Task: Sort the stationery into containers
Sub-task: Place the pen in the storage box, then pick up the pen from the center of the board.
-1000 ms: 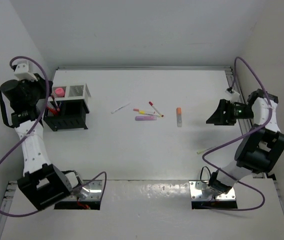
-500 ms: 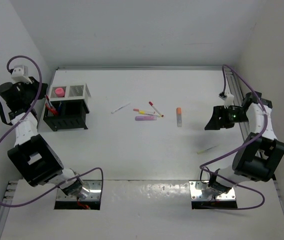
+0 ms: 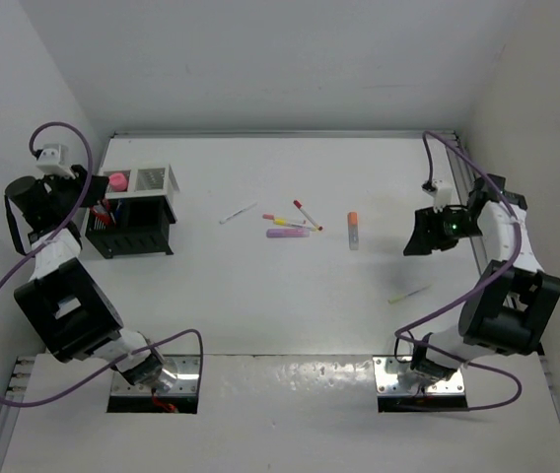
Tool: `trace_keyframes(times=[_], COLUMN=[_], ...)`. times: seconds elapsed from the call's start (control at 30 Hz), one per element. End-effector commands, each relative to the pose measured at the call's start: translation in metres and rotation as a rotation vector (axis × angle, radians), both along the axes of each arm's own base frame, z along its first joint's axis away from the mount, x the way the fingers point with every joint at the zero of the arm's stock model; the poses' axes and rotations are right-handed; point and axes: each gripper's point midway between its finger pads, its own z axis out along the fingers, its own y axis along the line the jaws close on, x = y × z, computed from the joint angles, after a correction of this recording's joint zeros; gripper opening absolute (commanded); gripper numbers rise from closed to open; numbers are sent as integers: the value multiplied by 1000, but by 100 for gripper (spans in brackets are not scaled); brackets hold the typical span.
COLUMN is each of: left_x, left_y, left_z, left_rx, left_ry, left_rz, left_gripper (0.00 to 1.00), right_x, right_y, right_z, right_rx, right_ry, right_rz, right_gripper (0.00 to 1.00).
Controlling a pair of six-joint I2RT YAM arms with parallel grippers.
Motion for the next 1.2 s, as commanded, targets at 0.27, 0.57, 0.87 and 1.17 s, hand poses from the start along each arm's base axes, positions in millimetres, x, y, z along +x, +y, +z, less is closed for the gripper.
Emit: trace_keyframes(times=[0.27, 0.57, 0.87, 1.17], left_x=[-5, -37, -59, -52], left_y=[-7, -54, -87, -123], left_z=[55, 100, 117, 127], left_rx=[84, 147, 287, 295], left_ry=[-125, -192, -221, -248], left_rz=[-56, -118, -108, -170], left_gripper=[62, 64, 69, 71], right_x=[106, 149, 159, 138], right_y=[72, 112, 102, 103], right_z=[-4, -44, -77, -112], right_rx=[-68, -249, -395, -421], right_ry=[-40, -6, 72, 174], right_rz=[-221, -280, -322, -289], right_gripper=[62, 60, 58, 52])
